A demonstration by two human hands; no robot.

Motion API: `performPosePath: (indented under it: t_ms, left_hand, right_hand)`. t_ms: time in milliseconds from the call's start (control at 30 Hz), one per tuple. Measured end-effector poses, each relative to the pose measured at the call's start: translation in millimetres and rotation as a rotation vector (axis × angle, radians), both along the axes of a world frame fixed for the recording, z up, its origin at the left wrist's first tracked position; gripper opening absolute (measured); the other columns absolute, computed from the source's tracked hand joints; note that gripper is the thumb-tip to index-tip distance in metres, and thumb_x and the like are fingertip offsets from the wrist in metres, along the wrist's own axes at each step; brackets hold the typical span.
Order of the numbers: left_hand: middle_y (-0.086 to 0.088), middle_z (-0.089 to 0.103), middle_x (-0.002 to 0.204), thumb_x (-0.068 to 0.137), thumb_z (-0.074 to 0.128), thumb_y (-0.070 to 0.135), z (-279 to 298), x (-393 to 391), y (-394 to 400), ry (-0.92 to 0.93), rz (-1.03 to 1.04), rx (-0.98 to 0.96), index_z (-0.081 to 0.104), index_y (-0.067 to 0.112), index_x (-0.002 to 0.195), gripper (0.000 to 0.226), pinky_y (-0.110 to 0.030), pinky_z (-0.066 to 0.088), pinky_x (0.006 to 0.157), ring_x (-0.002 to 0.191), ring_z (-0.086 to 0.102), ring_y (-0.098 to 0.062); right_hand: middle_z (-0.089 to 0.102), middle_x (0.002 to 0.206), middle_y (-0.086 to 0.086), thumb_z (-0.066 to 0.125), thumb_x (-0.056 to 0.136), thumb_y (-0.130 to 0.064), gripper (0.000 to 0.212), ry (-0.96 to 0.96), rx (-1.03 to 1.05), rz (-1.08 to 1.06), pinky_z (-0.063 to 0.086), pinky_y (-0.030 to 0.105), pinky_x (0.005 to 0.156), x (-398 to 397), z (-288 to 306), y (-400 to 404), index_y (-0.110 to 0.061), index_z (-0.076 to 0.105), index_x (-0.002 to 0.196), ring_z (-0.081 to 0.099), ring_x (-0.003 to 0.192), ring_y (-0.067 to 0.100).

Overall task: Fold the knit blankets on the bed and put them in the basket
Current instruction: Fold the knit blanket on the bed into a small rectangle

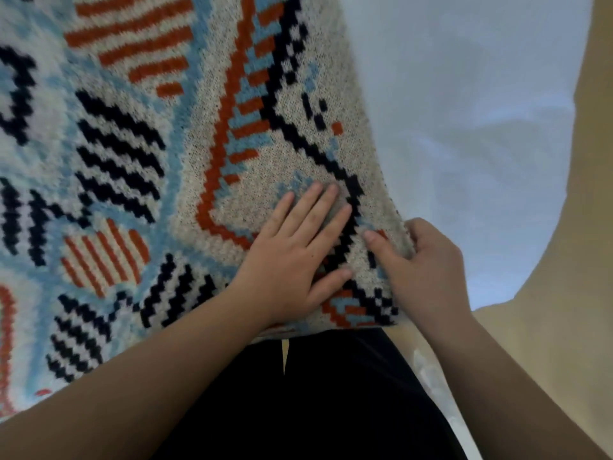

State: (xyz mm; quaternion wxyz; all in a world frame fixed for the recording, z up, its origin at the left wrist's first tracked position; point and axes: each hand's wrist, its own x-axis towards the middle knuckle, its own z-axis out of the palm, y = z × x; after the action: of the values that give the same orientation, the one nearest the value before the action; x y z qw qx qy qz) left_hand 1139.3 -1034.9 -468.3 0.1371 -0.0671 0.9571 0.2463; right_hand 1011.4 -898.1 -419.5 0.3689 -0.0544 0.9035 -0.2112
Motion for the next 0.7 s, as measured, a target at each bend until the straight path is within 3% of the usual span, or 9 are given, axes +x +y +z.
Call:
performPosePath:
  t_ms: [67, 133, 200, 267, 367, 433, 567, 700]
  left_hand:
    - [-0.012, 0.010, 0.166, 0.100, 0.027, 0.060, -1.5, -3.0, 15.8, -0.019, -0.019, -0.004, 0.019, 0.011, 0.158, 0.076, -0.047, 0.001, 0.125, 0.154, 0.003, -0.028]
    - [-0.011, 0.008, 0.167, 0.100, 0.028, 0.061, -2.9, -3.9, 23.7, -0.046, -0.021, -0.027, 0.017, 0.011, 0.159, 0.078, -0.046, 0.000, 0.124, 0.155, 0.001, -0.027]
    - [-0.009, 0.005, 0.167, 0.100, 0.029, 0.061, -1.6, -2.2, 22.8, -0.063, -0.003, -0.028, 0.015, 0.011, 0.159, 0.079, -0.045, 0.000, 0.124, 0.155, -0.002, -0.025]
    - [-0.007, 0.005, 0.168, 0.099, 0.031, 0.062, 3.8, 3.7, 13.5, -0.062, 0.040, -0.025, 0.014, 0.012, 0.159, 0.080, -0.045, 0.001, 0.125, 0.155, -0.003, -0.023]
    - [-0.005, 0.006, 0.167, 0.098, 0.029, 0.064, 15.6, 23.2, -20.5, -0.086, 0.159, -0.075, 0.014, 0.014, 0.159, 0.080, -0.045, 0.001, 0.124, 0.155, -0.002, -0.021]
    - [-0.002, 0.001, 0.167, 0.098, 0.022, 0.068, 23.5, 46.3, -55.2, -0.136, 0.262, -0.140, 0.009, 0.018, 0.160, 0.081, -0.045, -0.001, 0.123, 0.154, -0.005, -0.018]
    - [0.005, -0.008, 0.166, 0.097, 0.011, 0.072, 29.5, 109.7, -133.1, -0.197, 0.500, -0.201, -0.002, 0.025, 0.159, 0.078, -0.041, -0.005, 0.124, 0.153, -0.015, -0.012]
    - [0.006, -0.012, 0.166, 0.094, 0.005, 0.072, 25.1, 175.5, -224.3, -0.272, 0.598, -0.299, -0.008, 0.029, 0.158, 0.077, -0.041, -0.007, 0.124, 0.151, -0.021, -0.012]
  right_hand:
    - [0.059, 0.063, -0.009, 0.069, 0.083, -0.053, 0.035, 0.021, 0.050, 0.000, 0.038, 0.018, 0.048, -0.2, 3.8, 14.4, -0.024, 0.055, 0.074, 0.057, 0.059, 0.001]
    - [0.061, 0.065, -0.008, 0.067, 0.083, -0.056, 0.035, 0.021, 0.086, 0.015, 0.046, 0.031, 0.053, 2.7, 2.1, 18.4, -0.024, 0.054, 0.077, 0.057, 0.058, 0.005]
    - [0.063, 0.072, -0.010, 0.064, 0.085, -0.058, 0.034, 0.043, 0.120, 0.072, 0.050, 0.034, 0.057, 5.3, -3.1, 14.0, -0.026, 0.051, 0.086, 0.061, 0.065, 0.013]
    - [0.063, 0.091, -0.015, 0.066, 0.085, -0.054, 0.035, 0.134, 0.103, 0.134, 0.050, 0.033, 0.070, 7.8, -4.2, 4.3, -0.031, 0.049, 0.105, 0.063, 0.084, 0.014]
    - [0.058, 0.127, 0.006, 0.074, 0.084, -0.042, 0.058, 0.475, -0.059, 0.333, 0.037, 0.041, 0.099, 12.8, -1.4, -20.6, -0.014, 0.053, 0.129, 0.050, 0.120, 0.026]
    - [0.057, 0.132, 0.014, 0.071, 0.084, -0.041, 0.057, 0.609, -0.201, 0.507, 0.035, 0.044, 0.102, 19.8, -1.3, -51.4, -0.007, 0.058, 0.128, 0.051, 0.123, 0.032]
    - [0.061, 0.133, 0.012, 0.057, 0.088, -0.049, 0.054, 0.605, -0.355, 0.839, 0.039, 0.049, 0.102, 46.9, -4.4, -138.8, -0.010, 0.065, 0.124, 0.054, 0.126, 0.034]
    - [0.063, 0.132, 0.009, 0.044, 0.092, -0.052, 0.058, 0.598, -0.414, 1.051, 0.038, 0.047, 0.103, 88.4, -1.1, -236.5, -0.012, 0.063, 0.129, 0.056, 0.125, 0.032]
